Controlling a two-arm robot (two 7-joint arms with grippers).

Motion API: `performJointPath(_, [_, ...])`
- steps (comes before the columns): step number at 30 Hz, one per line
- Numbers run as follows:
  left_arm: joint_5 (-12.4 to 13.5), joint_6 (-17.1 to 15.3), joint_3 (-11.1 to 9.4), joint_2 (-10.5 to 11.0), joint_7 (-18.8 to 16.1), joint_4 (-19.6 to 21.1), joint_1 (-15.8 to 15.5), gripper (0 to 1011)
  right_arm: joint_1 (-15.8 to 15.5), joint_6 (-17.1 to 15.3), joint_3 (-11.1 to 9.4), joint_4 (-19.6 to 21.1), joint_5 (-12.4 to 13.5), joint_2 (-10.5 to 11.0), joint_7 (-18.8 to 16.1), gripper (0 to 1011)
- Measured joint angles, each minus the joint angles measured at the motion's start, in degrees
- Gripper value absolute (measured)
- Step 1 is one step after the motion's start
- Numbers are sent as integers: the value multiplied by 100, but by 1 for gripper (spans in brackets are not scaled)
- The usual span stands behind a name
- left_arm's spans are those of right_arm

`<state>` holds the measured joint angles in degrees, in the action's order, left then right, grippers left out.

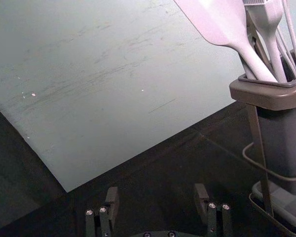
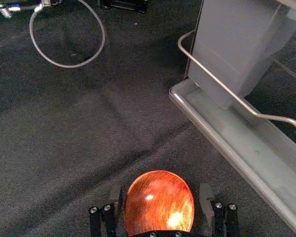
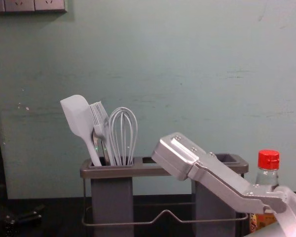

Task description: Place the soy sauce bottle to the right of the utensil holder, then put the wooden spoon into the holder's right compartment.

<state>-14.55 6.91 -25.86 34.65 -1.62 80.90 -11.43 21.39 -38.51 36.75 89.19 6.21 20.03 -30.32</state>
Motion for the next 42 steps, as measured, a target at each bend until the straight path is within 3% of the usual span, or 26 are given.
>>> performJointPath(9, [0,0,0,0,0,0,0,1005,35,0,79,-74,-122,-20,-36,1003])
performJointPath(26, [0,0,0,0,0,0,0,1005,-43,77,45,-37,-184,0,-92,1003])
performJointPath(35, [0,0,0,0,0,0,0,1005,-84,87,11,-24,-201,-5,-91,841])
performJointPath(42, [0,0,0,0,0,0,0,1005,-126,75,-53,51,-185,15,-94,840])
